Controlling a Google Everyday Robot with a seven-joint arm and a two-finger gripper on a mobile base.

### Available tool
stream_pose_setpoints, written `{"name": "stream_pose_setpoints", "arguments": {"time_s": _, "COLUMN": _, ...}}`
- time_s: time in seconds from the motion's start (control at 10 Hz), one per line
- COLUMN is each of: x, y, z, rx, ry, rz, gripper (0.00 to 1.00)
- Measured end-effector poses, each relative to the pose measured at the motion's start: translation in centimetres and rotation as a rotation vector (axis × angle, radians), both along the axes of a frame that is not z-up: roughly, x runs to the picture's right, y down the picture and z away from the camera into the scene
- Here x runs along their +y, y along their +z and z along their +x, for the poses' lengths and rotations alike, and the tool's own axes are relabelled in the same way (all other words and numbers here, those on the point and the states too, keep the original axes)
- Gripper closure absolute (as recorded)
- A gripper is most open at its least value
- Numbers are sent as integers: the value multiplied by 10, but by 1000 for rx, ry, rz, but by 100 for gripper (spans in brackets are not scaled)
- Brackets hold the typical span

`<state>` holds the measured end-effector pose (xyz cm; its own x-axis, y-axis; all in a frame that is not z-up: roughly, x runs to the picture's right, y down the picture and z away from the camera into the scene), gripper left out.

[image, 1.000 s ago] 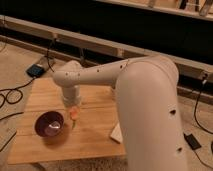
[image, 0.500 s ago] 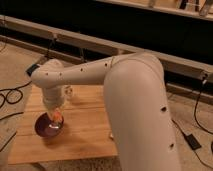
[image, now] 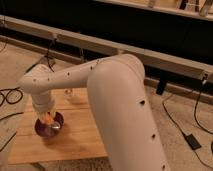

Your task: Place the pepper in the ceramic bowl

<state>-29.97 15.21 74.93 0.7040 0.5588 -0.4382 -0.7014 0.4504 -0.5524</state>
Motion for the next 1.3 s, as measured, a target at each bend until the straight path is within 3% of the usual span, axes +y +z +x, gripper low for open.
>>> {"name": "stream_pose_setpoints", "arguments": {"time_s": 0.3, "x": 14, "y": 25, "z": -7, "rx": 29, "ry": -22, "rz": 1, "gripper": 93}}
{"name": "stream_pose_setpoints", "arguments": {"time_s": 1.0, "x": 19, "y": 50, "z": -9, "rx": 77, "ry": -37, "rz": 37, "gripper": 25}}
{"name": "stream_pose_setpoints", "arguments": {"time_s": 1.3, "x": 21, "y": 50, "z": -7, "rx": 89, "ry": -44, "rz": 46, "gripper": 20}}
